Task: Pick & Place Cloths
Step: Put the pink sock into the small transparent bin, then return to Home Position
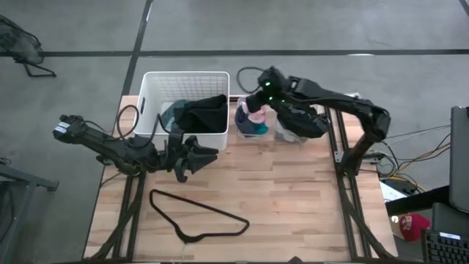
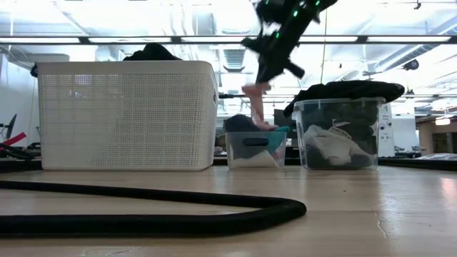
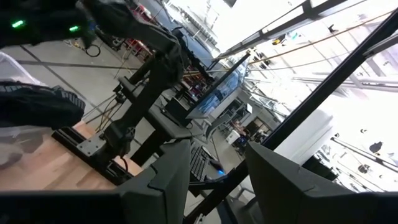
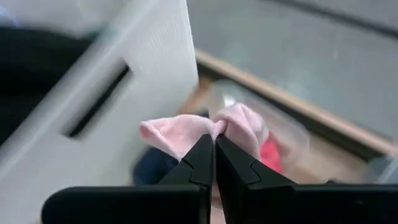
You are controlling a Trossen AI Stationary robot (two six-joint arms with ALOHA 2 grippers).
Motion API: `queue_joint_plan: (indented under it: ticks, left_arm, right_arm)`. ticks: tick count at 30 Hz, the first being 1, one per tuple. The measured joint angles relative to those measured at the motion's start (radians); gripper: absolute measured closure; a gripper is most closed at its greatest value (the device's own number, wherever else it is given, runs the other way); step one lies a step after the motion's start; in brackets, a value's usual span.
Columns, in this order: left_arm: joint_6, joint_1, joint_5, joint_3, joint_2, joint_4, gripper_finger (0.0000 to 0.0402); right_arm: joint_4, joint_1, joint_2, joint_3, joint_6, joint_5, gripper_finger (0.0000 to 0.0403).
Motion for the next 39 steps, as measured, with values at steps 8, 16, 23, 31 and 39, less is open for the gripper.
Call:
queue_joint_plan:
  ticks: [8, 16, 23, 31, 39]
  left_arm:
    - [-0.050, 0.000, 0.000, -0.001, 0.000, -0.052, 0.0239]
    - [-0.032, 0.000, -0.019, -0.002, 0.000, -0.085, 0.0239]
    - [0.071, 0.003, -0.038, -0.002, -0.006, -0.102, 0.0269]
    - [0.154, 0.002, 0.100, -0.002, -0.088, -0.198, 0.0390]
    - [0.166, -0.011, 0.159, -0.002, -0.227, -0.333, 0.0397]
  right_arm:
    - [-0.066, 0.002, 0.128, -0.001, -0.001, -0.146, 0.0386]
    - [-0.072, 0.007, 0.078, 0.000, -0.012, -0.242, 0.0289]
    - [-0.108, 0.046, -0.031, 0.000, -0.047, -0.307, 0.0250]
    - [-0.051, 0.216, -0.216, -0.014, -0.070, -0.205, 0.0383]
    - [0.123, 0.441, -0.426, -0.116, -0.129, -0.048, 0.0394]
